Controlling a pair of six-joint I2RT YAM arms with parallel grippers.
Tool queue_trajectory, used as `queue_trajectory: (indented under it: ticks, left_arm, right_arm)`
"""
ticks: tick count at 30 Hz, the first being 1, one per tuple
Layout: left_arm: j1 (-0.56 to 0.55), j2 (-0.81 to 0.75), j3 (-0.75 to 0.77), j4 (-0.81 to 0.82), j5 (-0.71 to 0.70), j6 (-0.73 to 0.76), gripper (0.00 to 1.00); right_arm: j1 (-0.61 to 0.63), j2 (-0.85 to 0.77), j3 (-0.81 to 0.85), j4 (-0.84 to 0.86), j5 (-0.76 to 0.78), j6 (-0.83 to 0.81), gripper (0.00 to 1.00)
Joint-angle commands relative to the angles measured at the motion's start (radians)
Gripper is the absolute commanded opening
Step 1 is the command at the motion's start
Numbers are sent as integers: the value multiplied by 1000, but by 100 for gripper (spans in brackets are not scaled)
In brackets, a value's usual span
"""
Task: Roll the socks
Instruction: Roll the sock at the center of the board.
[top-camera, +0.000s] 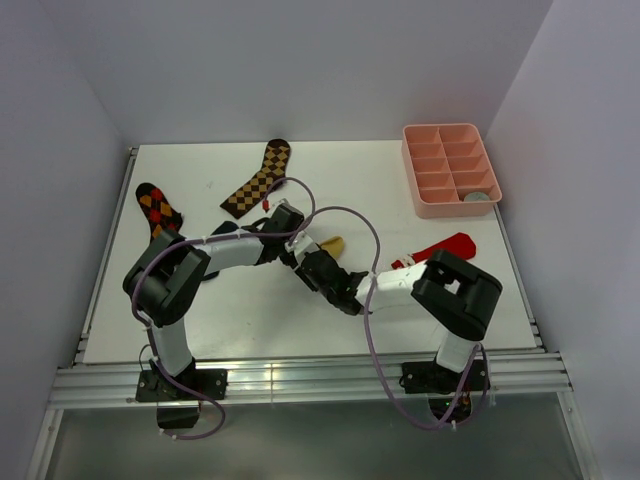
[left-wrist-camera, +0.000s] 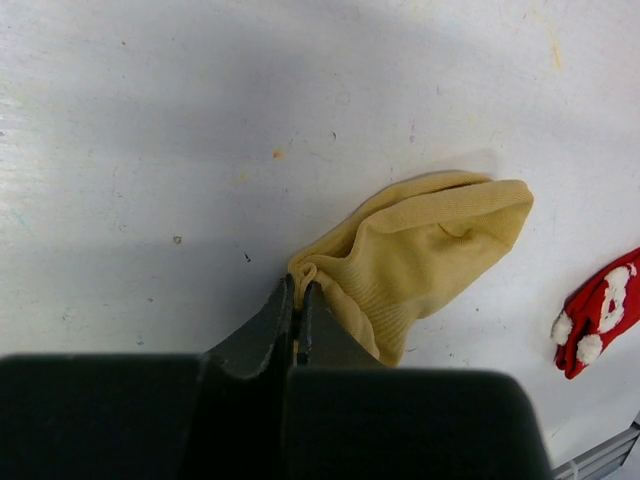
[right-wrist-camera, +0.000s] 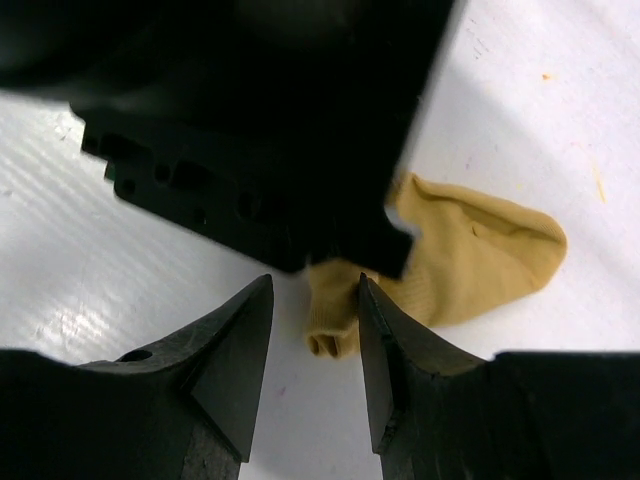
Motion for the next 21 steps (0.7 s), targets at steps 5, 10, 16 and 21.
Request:
queue_trajectory:
  ticks: [5, 10, 16, 21]
  left_arm:
    - [0, -1, 20, -31, 4, 21, 0]
    - [7, -12, 16, -29, 9, 22, 0]
    - [26, -38, -6, -17, 15, 22, 0]
    - [34, -73, -24, 2, 7, 4, 19]
  right_arm:
    - [5, 109, 90, -43, 71, 53, 44]
    - [-14, 127, 118, -135, 93, 110, 40]
    - [-87, 149, 167, -268, 11, 167, 4]
    - [-135, 97, 157, -299, -154, 165, 0]
